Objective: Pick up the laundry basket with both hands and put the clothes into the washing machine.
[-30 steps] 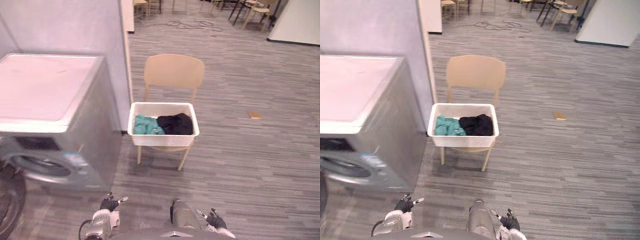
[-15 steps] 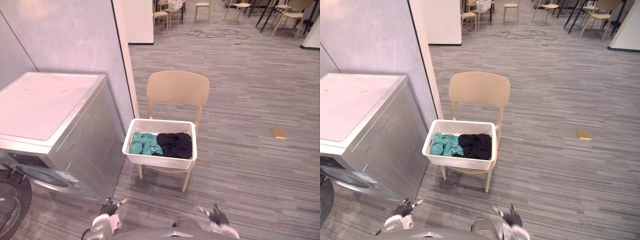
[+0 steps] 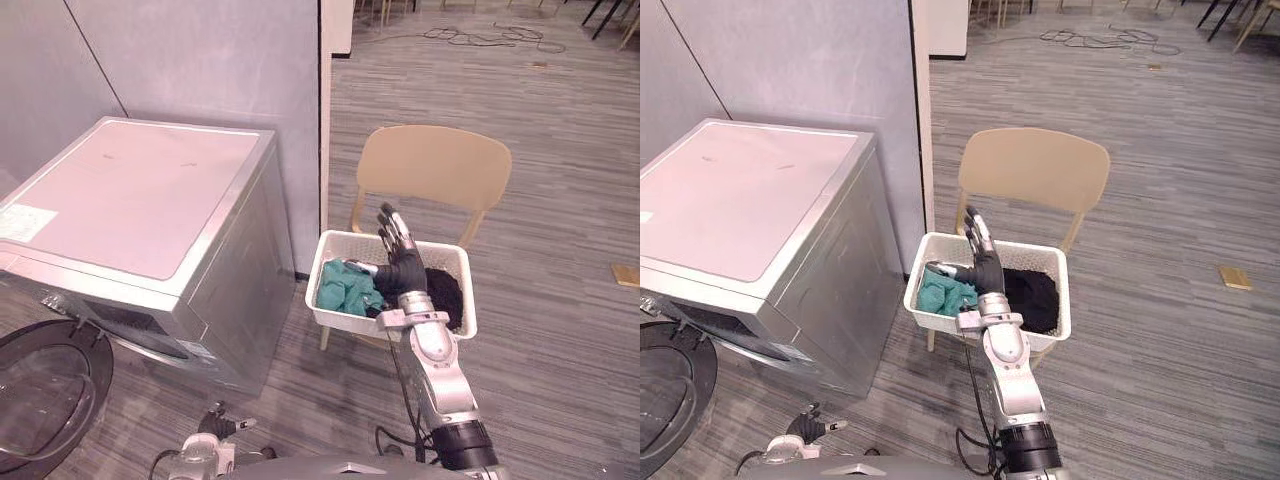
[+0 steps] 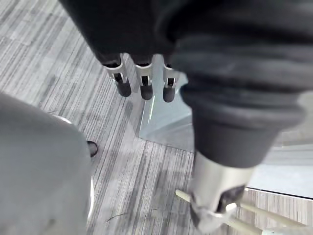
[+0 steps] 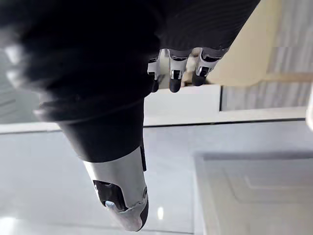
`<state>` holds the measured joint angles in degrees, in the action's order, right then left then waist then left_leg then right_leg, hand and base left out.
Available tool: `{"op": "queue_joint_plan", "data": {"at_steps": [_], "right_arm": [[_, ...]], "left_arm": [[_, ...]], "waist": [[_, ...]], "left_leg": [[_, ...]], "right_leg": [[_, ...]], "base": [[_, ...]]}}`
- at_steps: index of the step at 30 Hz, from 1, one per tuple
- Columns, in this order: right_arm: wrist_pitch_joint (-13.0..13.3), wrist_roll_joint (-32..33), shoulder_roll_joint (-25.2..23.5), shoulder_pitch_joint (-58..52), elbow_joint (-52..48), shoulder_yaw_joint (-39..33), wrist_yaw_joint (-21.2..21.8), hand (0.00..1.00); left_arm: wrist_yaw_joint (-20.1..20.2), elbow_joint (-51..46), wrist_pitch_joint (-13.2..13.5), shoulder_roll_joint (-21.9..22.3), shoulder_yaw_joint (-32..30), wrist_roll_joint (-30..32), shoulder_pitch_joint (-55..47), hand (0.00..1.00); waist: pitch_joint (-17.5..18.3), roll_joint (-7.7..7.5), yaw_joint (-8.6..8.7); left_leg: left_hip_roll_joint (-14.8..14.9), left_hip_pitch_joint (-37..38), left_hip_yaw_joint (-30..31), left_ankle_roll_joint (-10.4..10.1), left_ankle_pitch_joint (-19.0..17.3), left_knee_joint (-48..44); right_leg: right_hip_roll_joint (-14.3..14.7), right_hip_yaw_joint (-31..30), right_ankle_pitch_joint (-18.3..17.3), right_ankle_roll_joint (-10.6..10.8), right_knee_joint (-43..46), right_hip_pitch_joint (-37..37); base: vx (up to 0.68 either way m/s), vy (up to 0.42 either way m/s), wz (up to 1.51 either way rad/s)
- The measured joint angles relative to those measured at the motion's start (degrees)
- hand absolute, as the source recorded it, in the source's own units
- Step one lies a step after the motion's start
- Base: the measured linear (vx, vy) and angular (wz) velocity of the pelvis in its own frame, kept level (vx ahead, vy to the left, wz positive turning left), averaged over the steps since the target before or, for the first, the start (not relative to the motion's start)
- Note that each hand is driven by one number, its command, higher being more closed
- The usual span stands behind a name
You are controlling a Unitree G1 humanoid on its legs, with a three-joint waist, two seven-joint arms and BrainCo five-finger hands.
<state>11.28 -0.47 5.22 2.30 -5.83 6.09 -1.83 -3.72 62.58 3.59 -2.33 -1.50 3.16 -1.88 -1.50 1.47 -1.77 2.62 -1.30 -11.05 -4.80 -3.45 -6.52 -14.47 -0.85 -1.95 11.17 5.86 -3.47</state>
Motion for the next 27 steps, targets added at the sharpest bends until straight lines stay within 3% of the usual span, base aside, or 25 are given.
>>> {"op": "queue_joint_plan", "data": {"at_steps": [4,8,12,16,23,27], "right_arm": [[-0.2,-4.3,2.9,0.3,0.5,0.8,0.1,0.0],[-1.4,-9.2,12.6,3.3,7.7,1.2,0.6,0.0],[-1.9,-12.3,21.1,13.1,17.2,5.6,2.1,0.0],[-2.0,-13.5,24.9,22.8,23.4,9.1,2.8,0.0],[-4.0,-13.5,29.3,39.2,37.2,9.5,2.4,0.0],[-5.1,-13.5,30.3,45.4,43.3,9.3,-0.1,0.0]], "left_arm": [[0.2,0.0,0.0,0.1,1.8,1.6,0.1,0.0],[0.3,-0.1,0.1,-0.3,4.0,2.2,0.3,0.0],[0.4,-0.5,0.1,-1.2,5.7,2.2,1.3,0.0],[0.3,-1.8,0.2,-2.3,6.0,2.1,3.6,0.0],[0.1,-3.7,0.8,-2.7,4.9,-0.9,7.3,0.0],[-1.1,-5.8,1.1,-3.1,4.9,-3.2,8.4,0.0]], "waist": [[0.2,0.13,-0.02],[0.1,-0.19,0.03],[-1.0,-1.46,-0.08],[-6.3,-2.9,-1.37],[-15.0,-2.55,-1.96],[-18.7,-2.15,-1.85]], "left_leg": [[0.7,0.4,0.0,0.0,0.0,1.4],[1.2,0.2,0.2,-0.4,1.2,3.6],[1.5,-3.7,2.1,-0.5,4.1,4.9],[2.3,-5.9,3.9,-0.9,5.9,4.9],[2.3,-10.8,4.7,-0.8,9.1,5.6],[2.8,-13.6,4.9,-1.1,10.7,5.7]], "right_leg": [[0.9,0.1,0.7,0.2,-1.8,0.5],[1.7,0.3,2.4,0.2,-3.9,0.2],[2.2,2.0,4.5,-0.2,-4.9,-2.6],[3.0,3.3,5.7,-0.9,-4.4,-3.7],[3.0,3.2,6.5,-1.9,-1.0,-10.2],[3.6,3.2,7.6,-2.2,-0.8,-13.0]], "base": [[0.04,-0.041,-0.06],[-0.03,-0.036,-0.03],[-0.12,-0.028,0.24],[-0.2,-0.009,0.24],[-0.16,0.031,0.07],[-0.09,0.005,0.02]]}}
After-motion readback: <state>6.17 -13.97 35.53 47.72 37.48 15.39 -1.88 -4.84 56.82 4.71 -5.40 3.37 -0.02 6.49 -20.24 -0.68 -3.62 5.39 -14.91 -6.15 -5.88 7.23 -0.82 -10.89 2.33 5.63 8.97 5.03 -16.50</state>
